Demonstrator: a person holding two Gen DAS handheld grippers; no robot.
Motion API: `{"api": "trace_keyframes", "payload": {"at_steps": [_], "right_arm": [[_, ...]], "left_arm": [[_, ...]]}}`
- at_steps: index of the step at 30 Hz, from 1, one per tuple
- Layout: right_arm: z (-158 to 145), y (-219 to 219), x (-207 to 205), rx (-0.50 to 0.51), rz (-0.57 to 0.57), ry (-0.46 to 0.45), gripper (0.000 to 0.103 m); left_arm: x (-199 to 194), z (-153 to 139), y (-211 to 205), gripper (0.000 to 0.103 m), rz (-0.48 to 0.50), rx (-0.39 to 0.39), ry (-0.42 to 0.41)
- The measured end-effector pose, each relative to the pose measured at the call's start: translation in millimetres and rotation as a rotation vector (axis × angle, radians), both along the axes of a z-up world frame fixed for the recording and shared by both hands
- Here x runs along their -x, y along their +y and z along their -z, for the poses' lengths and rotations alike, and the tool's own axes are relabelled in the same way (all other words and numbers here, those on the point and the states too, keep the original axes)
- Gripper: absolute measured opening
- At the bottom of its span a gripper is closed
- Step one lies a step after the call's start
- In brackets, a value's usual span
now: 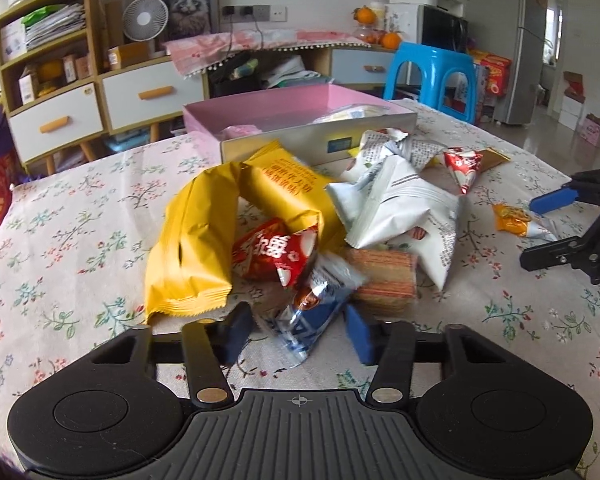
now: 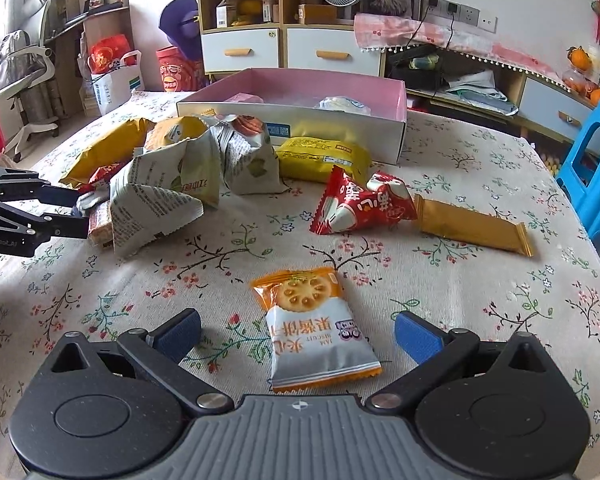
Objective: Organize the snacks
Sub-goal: 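Grasp the blue-and-white candy with the left tool while the right tool grasps the orange biscuit pack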
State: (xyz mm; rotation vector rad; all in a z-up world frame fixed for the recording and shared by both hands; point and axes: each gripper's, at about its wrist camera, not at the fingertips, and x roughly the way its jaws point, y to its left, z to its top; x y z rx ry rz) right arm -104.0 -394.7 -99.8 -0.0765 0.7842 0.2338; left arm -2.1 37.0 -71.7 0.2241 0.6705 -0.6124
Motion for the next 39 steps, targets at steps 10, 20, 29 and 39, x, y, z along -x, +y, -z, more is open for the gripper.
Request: {"api": "trace_keyframes", "payload": {"at_steps": [10,20,29,39], "right_arm": [[-3,3,-2,0.006,-0.017,0.001,0.081],[-14,15,1,0.009,-0.099,-0.011,0.029],[-28,15,-1,-0.024,-0.075,-0.025,0.029],[-49,16,-8,-0.063,-0.043,-0.056,0.029]], "left_arm": [[6,-4,-5,0.013,-0.011,-0.030,0.003],[3,-7,3,0.010,-0.069,-0.016,0.038],[8,-20,6,0.010,-0.079,0.020,0.051],[10,-44,3,0.010,-0.091,0.058,0.065]]}}
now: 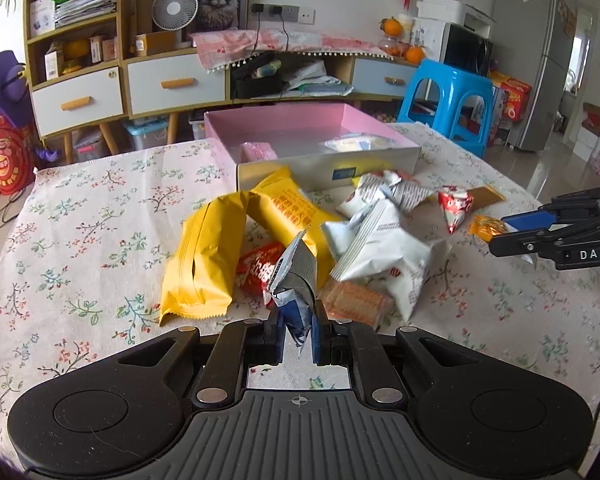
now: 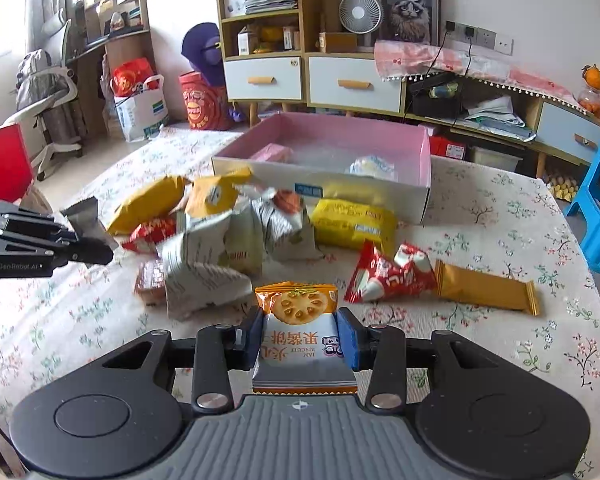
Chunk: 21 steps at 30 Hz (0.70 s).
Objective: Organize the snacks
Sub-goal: 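Grasp the blue-and-white candy with the left tool while the right tool grasps the orange biscuit pack, then lower both held snacks into the pink box and open both tools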
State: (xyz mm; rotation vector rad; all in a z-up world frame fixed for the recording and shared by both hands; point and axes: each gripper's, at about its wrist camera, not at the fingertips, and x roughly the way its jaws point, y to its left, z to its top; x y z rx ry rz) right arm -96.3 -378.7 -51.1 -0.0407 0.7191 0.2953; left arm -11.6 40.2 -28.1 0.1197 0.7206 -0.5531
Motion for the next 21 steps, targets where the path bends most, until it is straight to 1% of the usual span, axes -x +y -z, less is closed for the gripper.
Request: {"api": "trace_keyframes", "payload": {"at_steps": [5,8,15,21], "right_arm": [[-13,2,-10,-0.032,0.021,-0.004,0.029],[-22,5,-16,-0.046,0.031,-0.015,0.029],[-39,10,-36,-0.070,0.065,-0.019,0.029],[-50,9,-53,-0.094,0.118,-0.018,0.029]], "left_arm": [[-3,-11,-5,0.010,-0.010,0.020,0.013],[-7,-19,-9,0.010,-0.006,0.027,0.007],[-24,-36,-18,0.010,-0.014,0.035,0.010],[-41,-47,-24,0.010,-0.044,0.063,0.029]]}}
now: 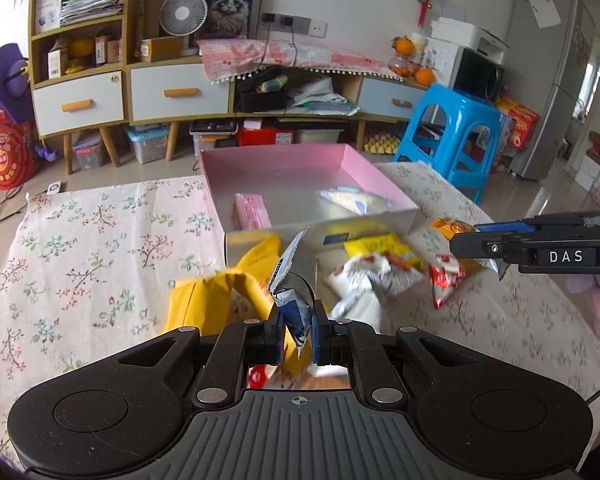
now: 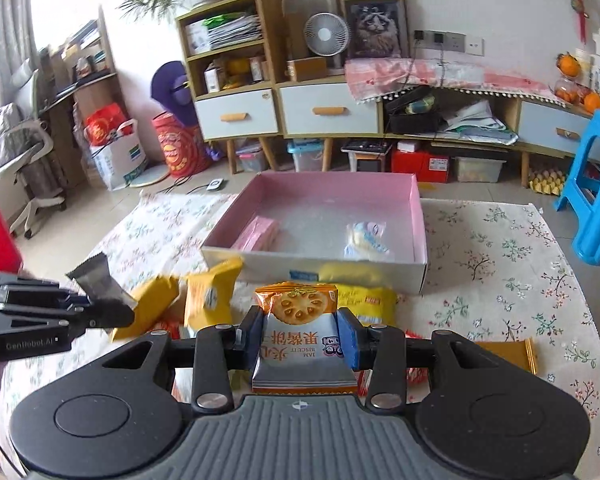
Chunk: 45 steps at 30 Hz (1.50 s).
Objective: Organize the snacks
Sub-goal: 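Lower both held snacks into the pink box and open both tools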
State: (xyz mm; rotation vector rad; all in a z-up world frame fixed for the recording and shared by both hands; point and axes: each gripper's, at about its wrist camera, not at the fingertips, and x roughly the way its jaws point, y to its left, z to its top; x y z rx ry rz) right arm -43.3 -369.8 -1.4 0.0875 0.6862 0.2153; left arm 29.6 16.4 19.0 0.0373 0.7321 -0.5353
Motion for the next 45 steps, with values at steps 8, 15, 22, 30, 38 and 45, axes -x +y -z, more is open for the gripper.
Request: {"api": "trace_keyframes", "payload": {"at_steps": [8,15,22,30,38,45], "right_arm": [[-8,-13,-26,-0.063,0.099,0.011,0.029],[-3,-24,-52,-0.146,0.175,0.045,0.029],[3,-35,-76,-0.259,0.230,0.051,0.029],[19,-45,-108,-0.454,0.330,0.062,0.029],[35,-43,-126,-0.402,0.361,0.069,0.030],[42,-39,-131,-0.379,0.365,0.079,0.033]], "left_arm": [[-26,-5,-16,0.010,-0.031,0.026,0.010],[-49,-2,-34,0.010,-0.071,0.055,0.043],[-71,6,-56,0.010,-0.098,0.044,0.048],[-105,22,-74,0.010,-0.110,0.045,0.065],[-122,41,-88,0.010,-0.114,0.028,0.058],[-126,48,-88,0.014,-0.130,0.023,0.055]]}}
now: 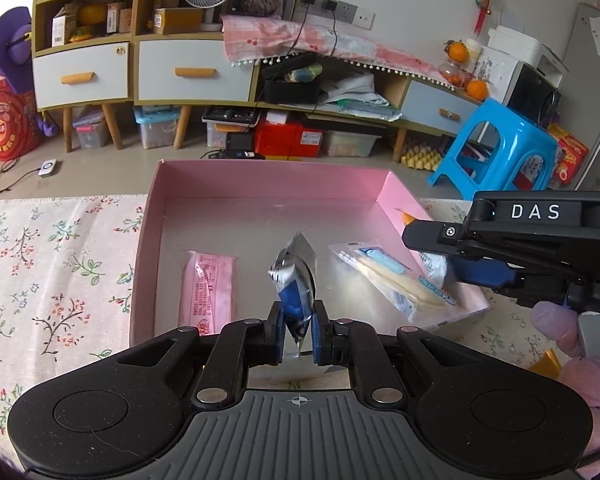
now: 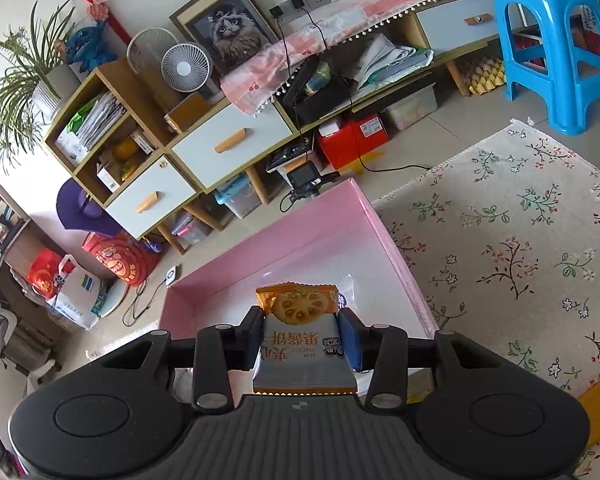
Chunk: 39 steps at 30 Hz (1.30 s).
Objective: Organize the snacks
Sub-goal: 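Lower both held snacks into the pink box and open both tools, then withdraw both tools from the box back toward the snack pile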
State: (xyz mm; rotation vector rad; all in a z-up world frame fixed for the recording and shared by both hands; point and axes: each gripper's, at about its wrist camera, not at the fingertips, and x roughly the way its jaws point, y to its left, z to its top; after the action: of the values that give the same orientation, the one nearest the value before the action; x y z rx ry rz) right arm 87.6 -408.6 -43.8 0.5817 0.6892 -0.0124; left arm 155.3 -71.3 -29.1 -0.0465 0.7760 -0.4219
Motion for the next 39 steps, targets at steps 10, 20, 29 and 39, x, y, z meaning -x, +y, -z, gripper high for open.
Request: {"api": "trace_keyframes", "payload": {"at_steps": [10,20,29,39], "right_arm": [[-5,4,3,0.054,-0.005,-0.006,0.063],[-15,2,11,0.071,-0.006,-0.011,0.078],[-28,-1,30,0.089,-0.031,0.008,0.084],[-47,-3,60,0.141,-0.075,-0.002,0.090]], "left_arm": [[2,-1,2,0.060,-0.016,0.001,0.009],[15,-15,3,0.077,-0.011,-0.001,-0.013],[36,-35,14,0.087,-0.004,-0.004,-0.036],[64,-52,35,0.093,-0.017,-0.025,-0.049]]}}
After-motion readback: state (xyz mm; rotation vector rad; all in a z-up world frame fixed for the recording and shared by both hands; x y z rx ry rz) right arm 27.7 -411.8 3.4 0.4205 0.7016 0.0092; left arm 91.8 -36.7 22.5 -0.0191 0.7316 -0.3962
